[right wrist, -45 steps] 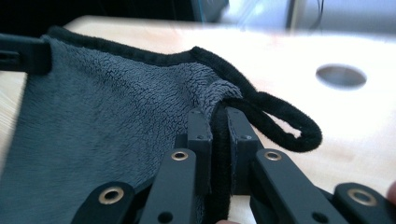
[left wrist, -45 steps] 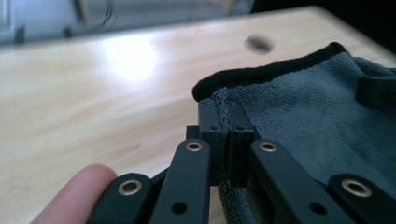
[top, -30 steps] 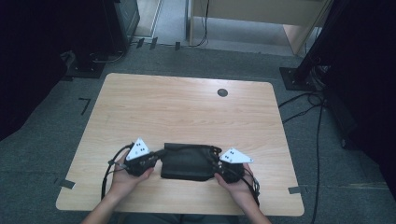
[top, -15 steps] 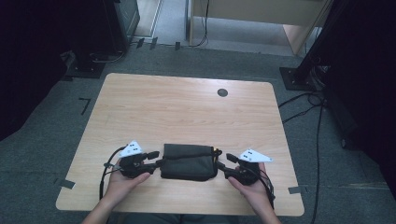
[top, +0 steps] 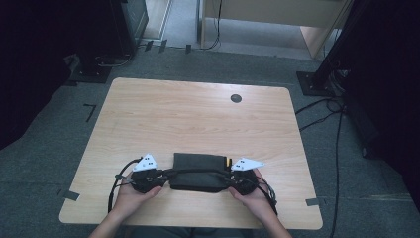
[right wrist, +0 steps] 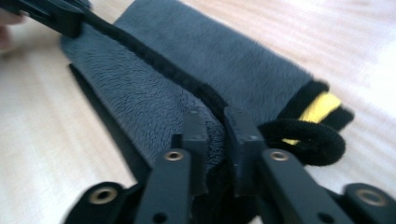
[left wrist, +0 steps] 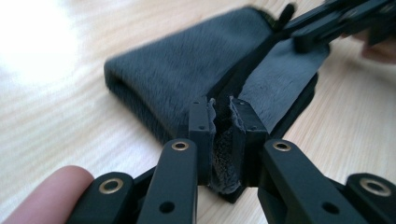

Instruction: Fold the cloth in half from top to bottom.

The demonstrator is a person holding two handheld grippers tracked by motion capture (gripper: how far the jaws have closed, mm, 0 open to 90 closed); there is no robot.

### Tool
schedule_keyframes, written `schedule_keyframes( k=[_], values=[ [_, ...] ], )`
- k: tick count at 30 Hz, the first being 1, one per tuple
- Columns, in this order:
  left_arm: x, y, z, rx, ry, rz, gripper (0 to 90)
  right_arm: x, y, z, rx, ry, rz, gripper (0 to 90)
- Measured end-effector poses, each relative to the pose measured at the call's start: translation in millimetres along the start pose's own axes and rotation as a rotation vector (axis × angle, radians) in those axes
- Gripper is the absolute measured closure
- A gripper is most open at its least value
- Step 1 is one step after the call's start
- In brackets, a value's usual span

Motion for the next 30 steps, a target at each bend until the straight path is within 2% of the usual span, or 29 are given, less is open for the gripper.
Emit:
schedule_keyframes(
  k=[2, 3, 6, 7, 8, 9, 10, 11, 12, 13, 14, 15, 16, 17, 18, 20, 21, 24, 25, 27, 29, 30],
  values=[
    [3.9, -3.4, -0.3, 0.002, 0.020, -0.019, 80.8, -4.9, -2.2, -1.2, 0.022, 0.015, -0.002, 83.9],
    [4.3, -2.6, 1.1, 0.012, 0.022, -0.015, 80.9, -9.0, -4.8, -3.6, 0.011, 0.010, -0.006, 83.8],
    [1.6, 6.9, 5.0, 0.014, 0.004, 0.009, 81.2, -14.3, -1.7, -5.4, 0.003, 0.011, 0.013, 83.6],
    [0.4, 12.9, 4.1, 0.020, 0.007, 0.015, 81.5, -16.4, 2.9, -4.6, 0.010, 0.007, 0.029, 83.7],
    [0.2, 29.3, 0.3, 0.025, 0.022, 0.038, 82.3, -18.6, 17.2, 0.3, 0.022, -0.002, 0.061, 85.4],
    [0.2, 29.3, 0.3, 0.025, 0.022, 0.038, 82.6, -18.6, 17.2, 0.3, 0.022, -0.002, 0.061, 85.4],
    [2.2, 49.2, -5.2, 0.047, 0.053, 0.070, 82.8, -16.9, 35.6, 9.2, 0.013, -0.036, 0.095, 86.6],
    [2.2, 49.2, -5.2, 0.047, 0.053, 0.070, 83.0, -15.0, 45.6, 14.7, 0.011, -0.057, 0.113, 87.1],
    [4.4, 60.1, -8.9, 0.055, 0.069, 0.090, 83.0, -15.0, 45.6, 14.7, 0.011, -0.057, 0.113, 87.1],
    [7.5, 71.1, -14.4, 0.064, 0.092, 0.108, 83.1, -9.2, 65.8, 28.7, 0.019, -0.106, 0.145, 87.7],
    [11.7, 82.6, -21.4, 0.067, 0.119, 0.127, 83.1, -9.2, 65.8, 28.7, 0.019, -0.106, 0.145, 87.7],
    [16.9, 94.6, -28.9, 0.068, 0.143, 0.143, 83.2, -5.0, 76.6, 36.9, 0.015, -0.130, 0.162, 87.9],
    [23.0, 106.7, -37.2, 0.079, 0.177, 0.157, 83.2, 5.4, 97.9, 57.3, 0.006, -0.189, 0.183, 88.4],
    [30.3, 119.1, -45.2, 0.098, 0.215, 0.174, 83.2, 5.4, 97.9, 57.3, 0.006, -0.189, 0.183, 88.4],
    [37.9, 130.9, -53.1, 0.120, 0.253, 0.185, 83.2, 10.7, 108.8, 67.7, 0.000, -0.223, 0.197, 88.6],
    [52.3, 151.9, -66.4, 0.153, 0.323, 0.209, 83.1, 20.7, 127.7, 87.4, -0.012, -0.297, 0.209, 88.6],
    [63.7, 165.9, -76.0, 0.174, 0.367, 0.217, 83.0, 27.3, 142.3, 101.1, -0.030, -0.361, 0.225, 88.6],
    [68.5, 170.7, -84.0, 0.191, 0.401, 0.218, 82.8, 30.5, 148.6, 107.1, -0.047, -0.395, 0.230, 88.6],
    [68.8, 169.6, -85.8, 0.188, 0.396, 0.213, 82.6, 31.3, 148.3, 107.2, -0.061, -0.396, 0.228, 88.6],
    [65.8, 162.3, -82.4, 0.172, 0.355, 0.204, 82.5, 30.4, 142.4, 102.7, -0.074, -0.374, 0.225, 88.5],
    [58.6, 150.2, -73.5, 0.186, 0.319, 0.205, 82.5, 22.2, 124.8, 87.9, -0.090, -0.327, 0.226, 88.4],
    [48.8, 133.2, -61.3, 0.199, 0.276, 0.202, 82.5, 18.8, 117.5, 80.9, -0.099, -0.310, 0.222, 88.5]
  ],
)
Point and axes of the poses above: each handheld gripper's, and its own axes: x roughly forward along the jaws, y roughly out of its top, z roughly to its right, the point moved 10 cm from there along x, roughly forward along the jaws, and after that the axes turned 10 degrees about z, right-handed, at the moved point
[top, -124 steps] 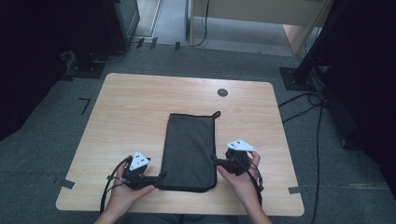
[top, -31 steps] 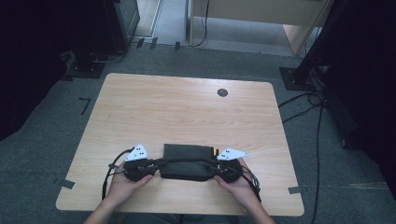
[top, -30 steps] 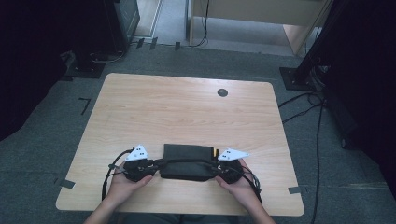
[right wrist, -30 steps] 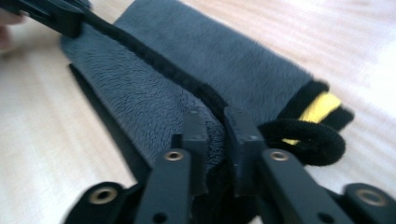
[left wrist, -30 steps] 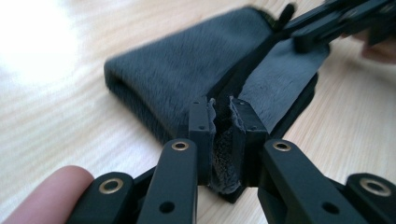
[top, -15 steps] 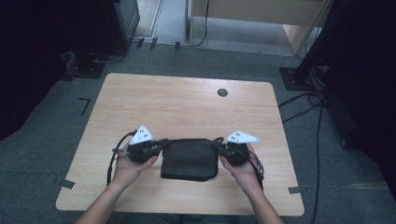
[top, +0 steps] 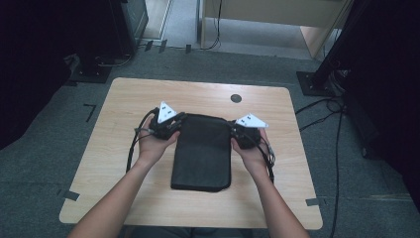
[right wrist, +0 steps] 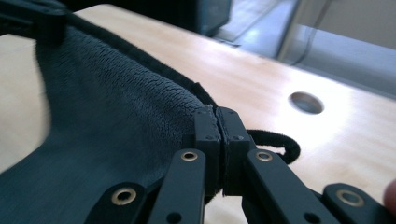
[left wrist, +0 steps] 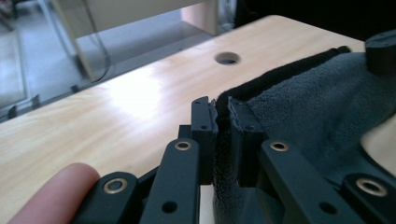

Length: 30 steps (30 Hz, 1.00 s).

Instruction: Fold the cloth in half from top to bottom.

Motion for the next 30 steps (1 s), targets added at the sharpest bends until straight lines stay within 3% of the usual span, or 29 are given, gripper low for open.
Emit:
schedule_keyframes(
  k=[1, 2, 3, 4, 6, 7, 8, 10, 11, 12, 13, 14, 15, 16, 17, 18, 19, 20, 21, 23, 26, 28, 29, 30],
  values=[
    [0.0, 0.0, 0.0, 0.000, 0.000, 0.000, 82.6, -7.8, -5.8, -6.7, -0.011, 0.018, -0.005, 88.5],
    [-16.2, -12.7, 11.5, 0.010, -0.047, 0.003, 82.7, -16.8, -12.1, -13.9, -0.022, 0.035, -0.010, 88.5],
    [-16.2, -12.7, 11.5, 0.010, -0.047, 0.003, 82.6, -23.8, -17.2, -19.8, -0.028, 0.053, -0.014, 88.5],
    [-28.8, -23.3, 19.8, 0.011, -0.081, -0.004, 82.6, -23.8, -17.2, -19.8, -0.028, 0.053, -0.014, 88.5],
    [-48.8, -41.6, 35.5, -0.002, -0.150, -0.008, 82.6, -45.7, -33.8, -37.1, -0.033, 0.109, -0.022, 88.5],
    [-67.6, -62.0, 51.8, 0.003, -0.223, -0.039, 82.4, -64.1, -49.6, -51.0, -0.026, 0.153, -0.037, 88.2],
    [-67.6, -62.0, 51.8, 0.003, -0.223, -0.039, 81.7, -64.1, -49.6, -51.0, -0.026, 0.153, -0.037, 88.2],
    [-83.0, -85.5, 67.4, 0.007, -0.327, -0.136, 71.2, -85.5, -73.4, -65.5, -0.047, 0.213, -0.072, 77.2],
    [-89.5, -94.3, 70.8, 0.028, -0.339, -0.167, 71.2, -85.5, -73.4, -65.5, -0.047, 0.213, -0.072, 77.2],
    [-95.4, -99.6, 71.1, 0.051, -0.339, -0.169, 64.9, -91.8, -78.1, -68.1, -0.047, 0.244, -0.076, 71.3],
    [-101.0, -102.0, 70.9, 0.031, -0.357, -0.172, 61.0, -98.2, -80.1, -68.8, -0.041, 0.277, -0.076, 67.9],
    [-108.4, -97.1, 63.8, -0.032, -0.367, -0.143, 56.7, -109.5, -73.9, -63.2, 0.007, 0.298, -0.048, 63.3],
    [-108.4, -97.1, 63.8, -0.032, -0.367, -0.143, 56.5, -109.5, -73.9, -63.2, 0.007, 0.298, -0.048, 63.3],
    [-109.6, -91.5, 58.0, -0.071, -0.355, -0.118, 56.2, -115.4, -58.8, -53.5, 0.089, 0.310, -0.004, 63.1],
    [-105.2, -81.3, 47.3, -0.151, -0.310, -0.093, 55.3, -114.2, -51.8, -47.8, 0.108, 0.293, 0.009, 62.5],
    [-100.9, -77.5, 44.2, -0.183, -0.287, -0.093, 54.2, -109.7, -47.3, -42.6, 0.113, 0.265, 0.005, 61.5],
    [-100.9, -77.5, 44.2, -0.183, -0.287, -0.093, 53.3, -109.7, -47.3, -42.6, 0.113, 0.265, 0.005, 61.5],
    [-95.7, -74.2, 43.4, -0.205, -0.266, -0.092, 52.8, -94.7, -44.0, -36.4, 0.139, 0.209, -0.024, 60.5],
    [-90.4, -72.5, 44.0, -0.218, -0.242, -0.098, 52.8, -94.7, -44.0, -36.4, 0.139, 0.209, -0.024, 60.5],
    [-80.1, -75.8, 49.8, -0.234, -0.200, -0.143, 52.1, -77.8, -49.2, -40.0, 0.175, 0.199, -0.061, 59.6],
    [-71.5, -93.7, 61.5, -0.188, -0.159, -0.247, 50.6, -63.9, -69.7, -54.5, 0.168, 0.204, -0.144, 59.9],
    [-73.1, -103.4, 67.6, -0.159, -0.156, -0.270, 50.8, -71.1, -90.2, -72.5, 0.089, 0.256, -0.202, 57.3],
    [-75.0, -108.0, 69.0, -0.134, -0.151, -0.281, 50.8, -71.1, -90.2, -72.5, 0.089, 0.256, -0.202, 57.3],
    [-77.0, -112.0, 69.6, -0.115, -0.142, -0.288, 50.8, -76.0, -97.8, -75.3, 0.057, 0.258, -0.229, 56.3]
  ],
)
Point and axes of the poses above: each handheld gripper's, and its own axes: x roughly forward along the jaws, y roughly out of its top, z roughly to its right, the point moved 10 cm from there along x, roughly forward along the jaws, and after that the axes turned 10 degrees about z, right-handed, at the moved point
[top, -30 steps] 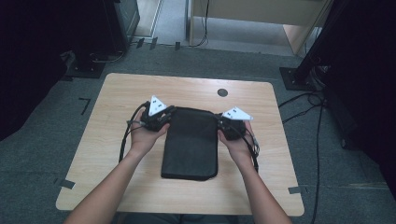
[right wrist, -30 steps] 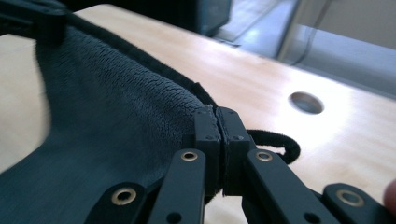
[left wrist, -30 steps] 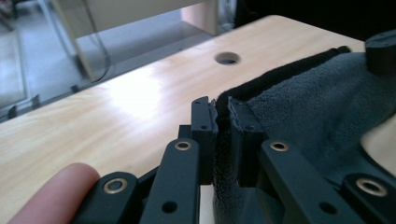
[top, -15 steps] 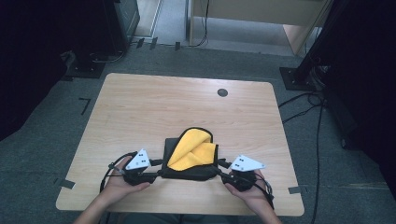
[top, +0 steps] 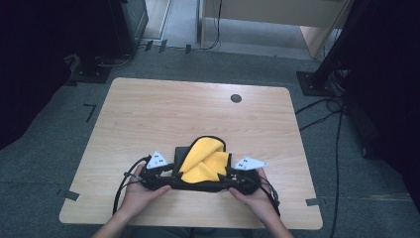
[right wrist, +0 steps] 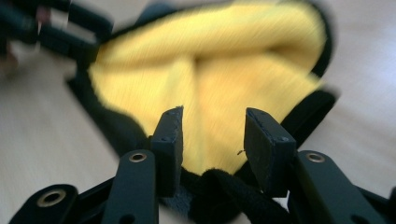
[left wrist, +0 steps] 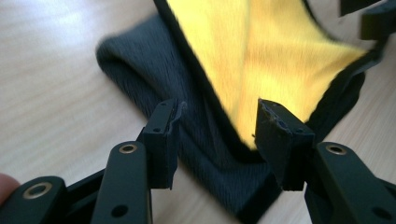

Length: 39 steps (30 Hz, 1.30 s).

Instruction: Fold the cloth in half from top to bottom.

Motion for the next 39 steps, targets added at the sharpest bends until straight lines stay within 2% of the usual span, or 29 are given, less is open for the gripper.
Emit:
schedule_keyframes(
  k=[1, 2, 3, 4, 5, 8, 9, 10, 12, 14, 16, 18, 19, 20, 21, 23, 24, 26, 27, 28, 29, 31, 33, 34, 35, 36, 38, 39],
  values=[
    [-1.0, -7.5, 0.6, 0.025, 0.011, -0.007, 51.8, -5.1, -15.8, -4.1, -0.012, 0.006, -0.058, 53.4],
    [-1.0, -7.5, 0.6, 0.025, 0.011, -0.007, 51.9, -5.1, -15.8, -4.1, -0.012, 0.006, -0.058, 53.4],
    [-1.2, -10.6, 2.0, 0.031, 0.017, 0.013, 52.1, -10.7, -19.1, -3.2, -0.017, 0.013, -0.056, 52.5],
    [-1.2, -10.6, 2.0, 0.031, 0.017, 0.013, 52.6, -12.9, -13.4, -0.6, -0.017, 0.017, -0.031, 52.6],
    [-0.6, -11.2, 2.7, 0.035, 0.014, 0.023, 52.6, -12.9, -13.4, -0.6, -0.017, 0.017, -0.031, 52.6],
    [1.8, -12.9, 3.7, 0.031, 0.011, 0.031, 52.6, -11.5, 23.5, 14.2, 0.018, -0.017, 0.087, 54.9],
    [1.7, -13.4, 3.0, 0.017, 0.005, 0.028, 52.4, 1.9, 48.1, 23.5, 0.014, -0.044, 0.126, 55.2],
    [1.7, -13.4, 3.0, 0.017, 0.005, 0.028, 52.3, 1.9, 48.1, 23.5, 0.014, -0.044, 0.126, 55.2],
    [1.5, -14.7, 1.3, 0.006, -0.001, 0.028, 52.1, 24.5, 65.5, 36.1, 0.011, -0.064, 0.111, 54.7],
    [1.6, -15.3, 1.1, -0.017, -0.005, 0.030, 51.8, 47.6, 77.9, 52.6, 0.045, -0.099, 0.097, 54.6],
    [1.4, -15.5, 1.5, -0.003, 0.001, 0.030, 51.9, 67.4, 85.2, 64.6, 0.133, -0.091, 0.083, 52.4],
    [1.1, -15.6, 2.0, -0.006, 0.004, 0.031, 52.2, 83.8, 83.7, 70.2, 0.215, -0.056, 0.029, 51.3],
    [0.7, -15.8, 1.7, -0.010, 0.003, 0.031, 52.1, 93.4, 77.0, 68.3, 0.253, -0.001, -0.028, 63.9],
    [0.7, -15.8, 1.7, -0.010, 0.003, 0.031, 52.0, 93.4, 77.0, 68.3, 0.253, -0.001, -0.028, 63.9],
    [0.5, -15.9, 1.6, -0.011, 0.004, 0.031, 52.0, 93.4, 74.5, 68.0, 0.234, -0.011, -0.036, 73.1],
    [0.0, -16.0, 1.7, -0.006, 0.005, 0.036, 52.1, 85.4, 71.7, 64.8, 0.192, -0.036, -0.025, 85.7],
    [-0.3, -16.0, 1.9, -0.006, 0.006, 0.037, 52.2, 79.2, 71.4, 61.3, 0.178, -0.030, -0.003, 88.2],
    [-0.9, -16.3, 2.0, -0.010, 0.003, 0.035, 52.6, 63.9, 69.0, 50.1, 0.149, 0.013, 0.021, 88.9],
    [-1.1, -16.2, 1.7, -0.017, 0.000, 0.038, 52.6, 46.7, 62.4, 39.1, 0.096, 0.041, 0.030, 88.9],
    [-1.1, -16.2, 1.7, -0.017, 0.000, 0.038, 52.6, 46.7, 62.4, 39.1, 0.096, 0.041, 0.030, 88.9],
    [-1.3, -16.2, 1.7, -0.019, -0.001, 0.039, 52.6, 38.4, 56.8, 34.4, 0.078, 0.046, 0.027, 88.9],
    [-2.5, -16.1, 1.6, -0.018, -0.001, 0.046, 52.7, 21.6, 42.8, 28.3, 0.035, 0.036, 0.015, 88.4],
    [-4.5, -16.3, 1.5, -0.019, -0.004, 0.053, 52.9, 6.1, 26.4, 26.8, 0.015, 0.034, -0.001, 86.1],
    [-6.2, -16.8, 1.8, -0.024, -0.005, 0.058, 53.4, -6.6, 8.4, 28.7, -0.007, 0.041, -0.029, 78.2],
    [-6.2, -16.8, 1.8, -0.024, -0.005, 0.058, 53.1, -6.6, 8.4, 28.7, -0.007, 0.041, -0.029, 78.2],
    [-6.7, -17.0, 1.9, -0.023, -0.006, 0.059, 53.1, -11.9, -1.4, 29.8, -0.033, 0.050, -0.059, 75.0],
    [-8.3, -17.4, 2.0, -0.023, -0.009, 0.060, 52.3, -21.1, -14.9, 35.0, -0.066, 0.036, -0.099, 71.1],
    [-8.9, -17.4, 2.3, -0.023, -0.016, 0.063, 52.2, -24.3, -14.4, 38.6, -0.057, 0.030, -0.086, 69.2]
  ],
)
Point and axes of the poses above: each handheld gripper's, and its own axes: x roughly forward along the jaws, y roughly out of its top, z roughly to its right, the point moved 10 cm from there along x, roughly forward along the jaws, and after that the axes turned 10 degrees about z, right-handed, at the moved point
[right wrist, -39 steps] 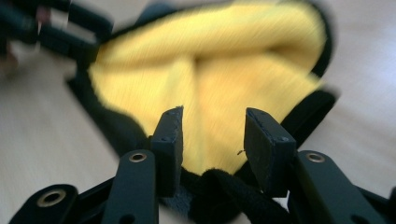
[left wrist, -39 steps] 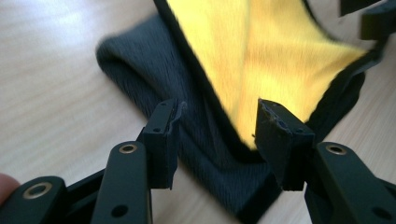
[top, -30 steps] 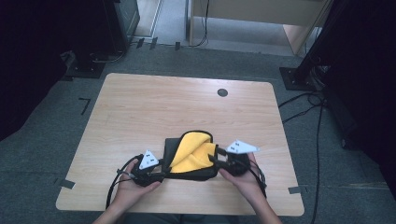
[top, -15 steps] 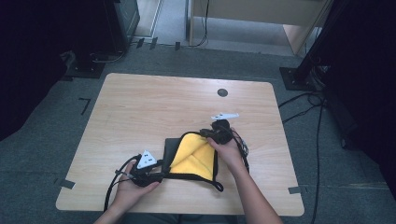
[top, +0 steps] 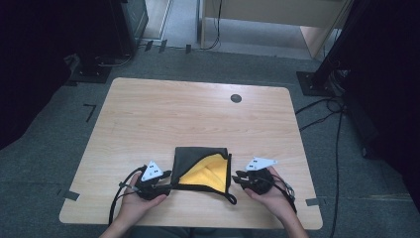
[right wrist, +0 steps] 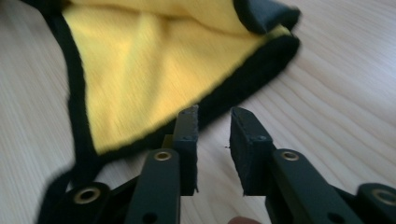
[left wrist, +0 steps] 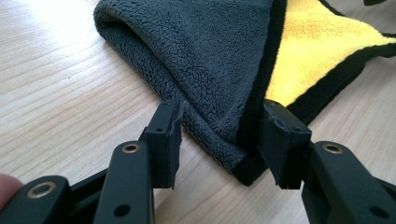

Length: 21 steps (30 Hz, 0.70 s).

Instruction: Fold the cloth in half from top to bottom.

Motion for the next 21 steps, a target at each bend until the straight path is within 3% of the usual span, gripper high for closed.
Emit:
schedule_keyframes(
  k=[1, 2, 3, 4, 8, 10, 12, 14, 16, 17, 18, 19, 20, 21],
  values=[
    [-0.5, 0.0, 0.8, -0.002, -0.009, 0.003, 51.9, -4.7, 14.6, 7.4, 0.076, -0.007, 0.078, 68.0],
    [-0.7, 0.0, 1.1, -0.002, -0.016, 0.004, 51.9, -4.7, 14.6, 7.4, 0.076, -0.007, 0.078, 68.0],
    [-0.3, -0.2, 1.0, -0.005, -0.020, 0.002, 51.9, -4.0, 40.1, 14.5, 0.168, -0.017, 0.181, 64.2],
    [-0.3, -0.2, 1.0, -0.005, -0.020, 0.002, 51.8, -4.0, 40.1, 14.5, 0.168, -0.017, 0.181, 64.2],
    [-2.2, 0.4, 2.3, -0.003, -0.035, 0.013, 52.1, 11.4, 89.9, 21.3, 0.265, -0.050, 0.344, 61.6],
    [-4.4, -0.4, 4.0, 0.018, -0.049, 0.014, 53.7, 23.8, 103.1, 26.9, 0.326, -0.084, 0.373, 61.9],
    [-6.7, -2.1, 6.1, 0.041, -0.051, 0.011, 59.3, 37.6, 105.3, 23.1, 0.347, -0.069, 0.342, 63.6],
    [-11.3, -2.5, 7.4, 0.086, -0.044, 0.017, 67.2, 46.2, 95.8, 9.3, 0.319, -0.034, 0.255, 63.8],
    [-16.3, -2.9, 8.1, 0.119, -0.043, 0.021, 77.3, 46.8, 75.8, -7.9, 0.229, -0.007, 0.149, 63.5],
    [-18.5, -3.7, 8.1, 0.125, -0.048, 0.018, 77.3, 44.7, 62.0, -16.1, 0.186, 0.008, 0.095, 62.6],
    [-20.8, -4.3, 6.7, 0.130, -0.048, 0.015, 76.9, 38.1, 30.0, -27.4, 0.126, 0.016, -0.008, 60.3],
    [-24.2, -3.2, 3.0, 0.095, -0.050, 0.029, 74.7, 34.1, 14.1, -27.0, 0.097, -0.008, -0.050, 59.2],
    [-24.2, -3.2, 3.0, 0.095, -0.050, 0.029, 71.6, 34.1, 14.1, -27.0, 0.097, -0.008, -0.050, 59.2],
    [-25.7, -0.6, 1.7, 0.060, -0.061, 0.049, 71.6, 28.9, 2.6, -26.0, 0.089, -0.026, -0.064, 57.9]
  ],
)
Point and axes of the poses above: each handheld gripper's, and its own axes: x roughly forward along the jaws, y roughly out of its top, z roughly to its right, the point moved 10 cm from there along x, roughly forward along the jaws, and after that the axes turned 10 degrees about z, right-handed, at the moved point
